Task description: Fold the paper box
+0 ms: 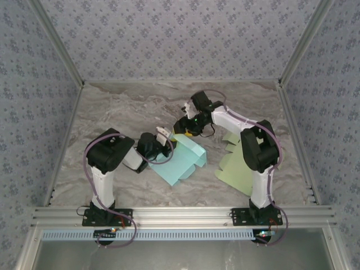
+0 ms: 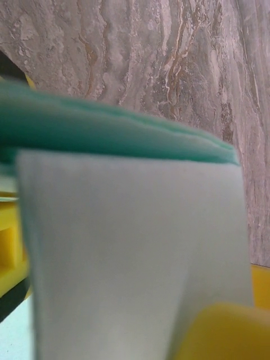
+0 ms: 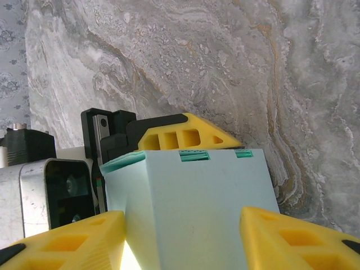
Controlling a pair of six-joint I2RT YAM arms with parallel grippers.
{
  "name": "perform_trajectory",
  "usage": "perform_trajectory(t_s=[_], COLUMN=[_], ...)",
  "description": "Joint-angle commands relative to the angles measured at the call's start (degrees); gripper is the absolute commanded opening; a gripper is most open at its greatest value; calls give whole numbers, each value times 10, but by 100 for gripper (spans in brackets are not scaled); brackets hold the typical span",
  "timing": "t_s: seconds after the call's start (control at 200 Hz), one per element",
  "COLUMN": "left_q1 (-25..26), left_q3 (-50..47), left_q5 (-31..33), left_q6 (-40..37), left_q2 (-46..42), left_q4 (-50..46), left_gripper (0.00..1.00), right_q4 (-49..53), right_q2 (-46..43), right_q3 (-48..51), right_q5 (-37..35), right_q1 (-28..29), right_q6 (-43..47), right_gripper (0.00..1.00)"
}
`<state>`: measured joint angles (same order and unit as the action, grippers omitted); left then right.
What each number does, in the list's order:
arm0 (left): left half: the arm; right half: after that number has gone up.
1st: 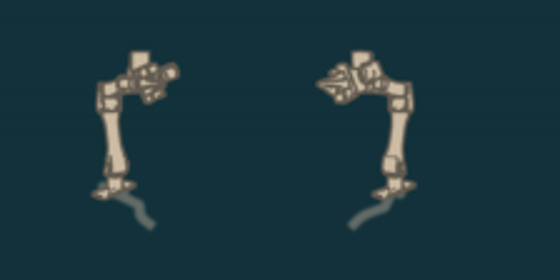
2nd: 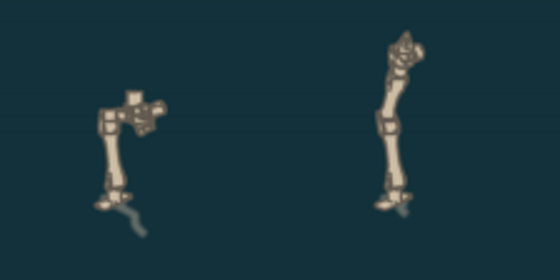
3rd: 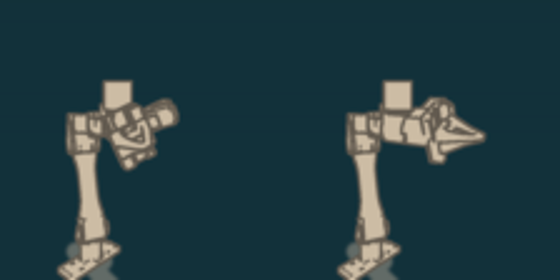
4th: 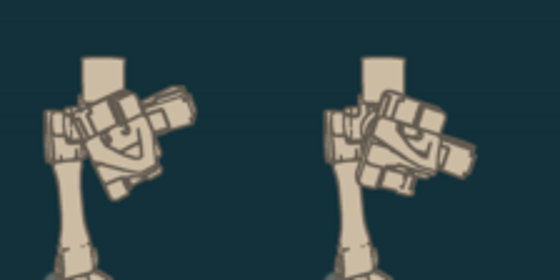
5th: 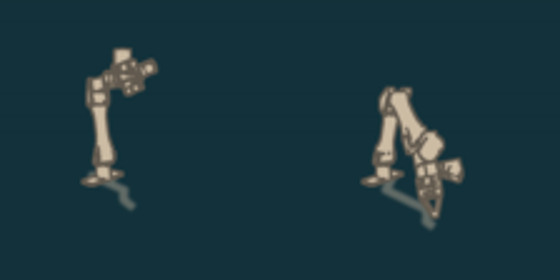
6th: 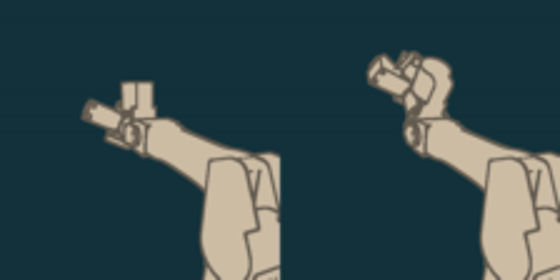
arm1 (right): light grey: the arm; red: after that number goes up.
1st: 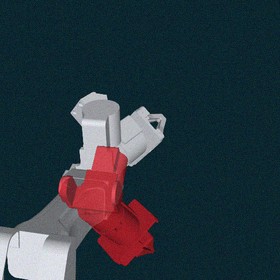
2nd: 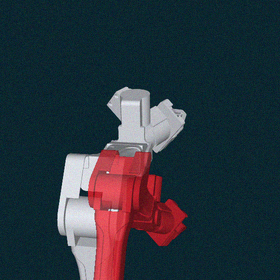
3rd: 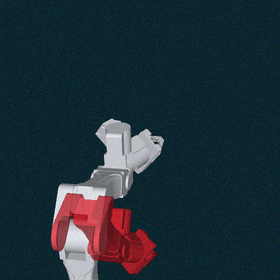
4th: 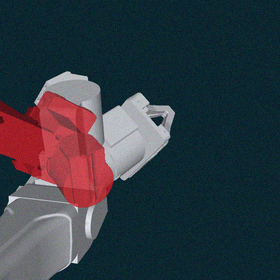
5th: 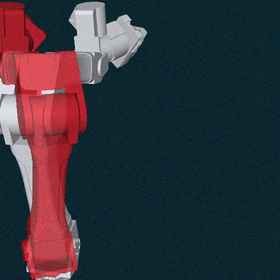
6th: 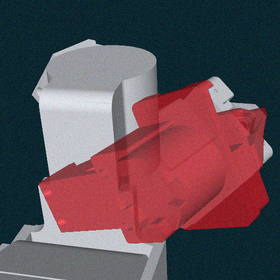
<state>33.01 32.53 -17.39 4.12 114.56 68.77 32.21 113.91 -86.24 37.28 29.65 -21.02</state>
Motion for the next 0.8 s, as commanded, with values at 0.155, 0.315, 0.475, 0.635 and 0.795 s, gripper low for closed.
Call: perform_trajectory(t_s=[0.155, 0.315, 0.475, 0.635, 0.795], left_q1=[-14, -26, -25, -10, 17], left_q3=[-21, -38, -39, -22, -12], left_q5=[2, 7, 19, 37, 83], left_q6=[38, 47, 48, 25, -30], left_q2=[-42, -63, -63, -56, -42], left_q4=[17, 28, 37, 38, 40], left_gripper=[43, 47, 47, 47, 40], right_q4=[35, 25, 7, -20, -51], right_q2=[15, 9, 5, -13, -23], right_q3=[32, 52, 64, 93, 124], right_q5=[-62, -70, -70, -66, -63], right_q1=[2, 5, 6, 10, 13], right_q6=[-15, -26, -31, -53, -86], right_gripper=[53, 52, 51, 51, 51])
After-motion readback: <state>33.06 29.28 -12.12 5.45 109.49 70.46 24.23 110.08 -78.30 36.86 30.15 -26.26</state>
